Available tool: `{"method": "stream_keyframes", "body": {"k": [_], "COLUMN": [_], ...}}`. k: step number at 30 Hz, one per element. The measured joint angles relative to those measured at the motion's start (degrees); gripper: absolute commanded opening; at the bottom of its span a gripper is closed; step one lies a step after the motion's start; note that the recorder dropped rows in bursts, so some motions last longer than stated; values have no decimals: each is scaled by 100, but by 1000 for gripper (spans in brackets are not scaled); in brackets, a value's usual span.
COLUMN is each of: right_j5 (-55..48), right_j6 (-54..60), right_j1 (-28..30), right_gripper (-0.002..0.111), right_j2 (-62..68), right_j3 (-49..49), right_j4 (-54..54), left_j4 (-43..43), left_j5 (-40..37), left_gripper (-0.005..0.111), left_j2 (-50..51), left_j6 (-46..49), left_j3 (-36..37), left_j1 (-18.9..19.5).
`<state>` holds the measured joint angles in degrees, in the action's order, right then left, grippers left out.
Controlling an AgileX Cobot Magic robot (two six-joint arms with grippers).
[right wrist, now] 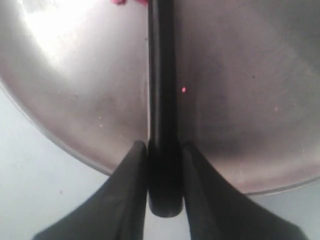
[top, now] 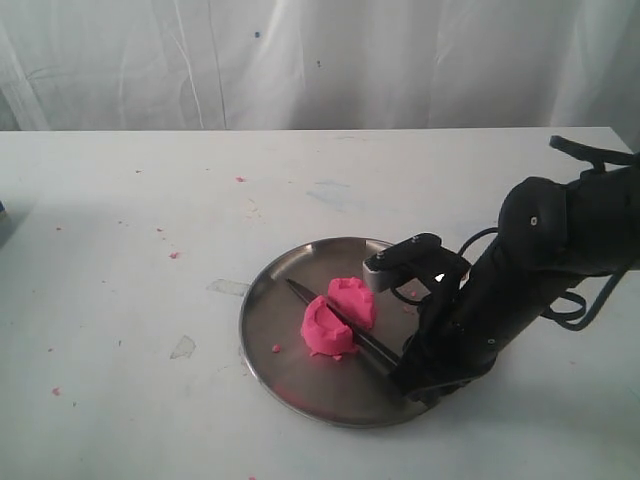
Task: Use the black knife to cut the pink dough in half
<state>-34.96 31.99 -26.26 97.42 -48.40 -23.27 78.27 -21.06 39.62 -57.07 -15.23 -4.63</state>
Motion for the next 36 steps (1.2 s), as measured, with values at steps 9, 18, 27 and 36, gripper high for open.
{"method": "stream_keyframes", "body": {"k": [9, 18, 27, 36], "right_j5": [-73, -37, -14, -6], "right_j6": [54, 54, 54, 54], "right_j1": [0, 0, 0, 0], "right_gripper": [0, 0, 0, 0], "right_j2": [0, -40, -43, -43], "right_j3": [-55, -55, -55, -55], "right_j4": [-16, 62, 62, 62], "left_j4": [-2776, -3287, -5886, -8565], "left_j5": [-1855, -2160, -1329, 1057], "left_gripper": [0, 0, 0, 0], "left_j2": [-61, -1081, -2178, -2259], "left_j6": [3072, 3536, 5830, 6590], "left_j3": [-362, -453, -453, -453], "left_j1": [0, 0, -226, -279]}}
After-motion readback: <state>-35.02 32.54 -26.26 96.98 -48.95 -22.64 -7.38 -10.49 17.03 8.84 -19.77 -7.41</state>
